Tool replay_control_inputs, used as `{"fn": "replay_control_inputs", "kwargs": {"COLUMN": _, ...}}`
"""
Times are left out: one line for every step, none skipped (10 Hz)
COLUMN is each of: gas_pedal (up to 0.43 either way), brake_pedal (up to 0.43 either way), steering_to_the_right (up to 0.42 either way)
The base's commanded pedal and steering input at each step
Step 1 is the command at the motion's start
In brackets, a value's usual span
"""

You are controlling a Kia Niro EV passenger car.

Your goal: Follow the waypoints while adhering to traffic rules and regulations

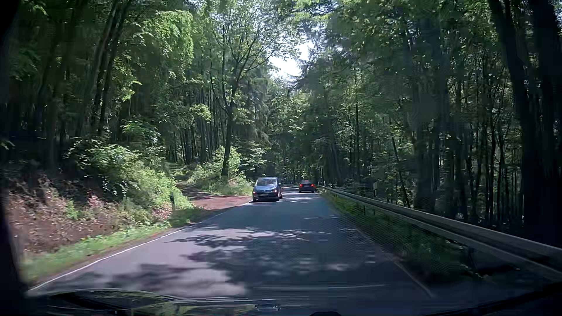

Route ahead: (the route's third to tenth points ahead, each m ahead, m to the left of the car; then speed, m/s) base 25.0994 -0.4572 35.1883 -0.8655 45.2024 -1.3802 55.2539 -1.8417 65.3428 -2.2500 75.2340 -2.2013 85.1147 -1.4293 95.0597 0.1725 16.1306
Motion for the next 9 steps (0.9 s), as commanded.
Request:
{"fn": "replay_control_inputs", "kwargs": {"gas_pedal": 0.039, "brake_pedal": 0.000, "steering_to_the_right": -0.002}}
{"fn": "replay_control_inputs", "kwargs": {"gas_pedal": 0.039, "brake_pedal": 0.000, "steering_to_the_right": -0.002}}
{"fn": "replay_control_inputs", "kwargs": {"gas_pedal": 0.039, "brake_pedal": 0.000, "steering_to_the_right": -0.002}}
{"fn": "replay_control_inputs", "kwargs": {"gas_pedal": 0.047, "brake_pedal": 0.000, "steering_to_the_right": -0.001}}
{"fn": "replay_control_inputs", "kwargs": {"gas_pedal": 0.047, "brake_pedal": 0.000, "steering_to_the_right": -0.001}}
{"fn": "replay_control_inputs", "kwargs": {"gas_pedal": 0.059, "brake_pedal": 0.000, "steering_to_the_right": -0.001}}
{"fn": "replay_control_inputs", "kwargs": {"gas_pedal": 0.059, "brake_pedal": 0.000, "steering_to_the_right": -0.002}}
{"fn": "replay_control_inputs", "kwargs": {"gas_pedal": 0.059, "brake_pedal": 0.000, "steering_to_the_right": -0.001}}
{"fn": "replay_control_inputs", "kwargs": {"gas_pedal": 0.059, "brake_pedal": 0.000, "steering_to_the_right": 0.001}}
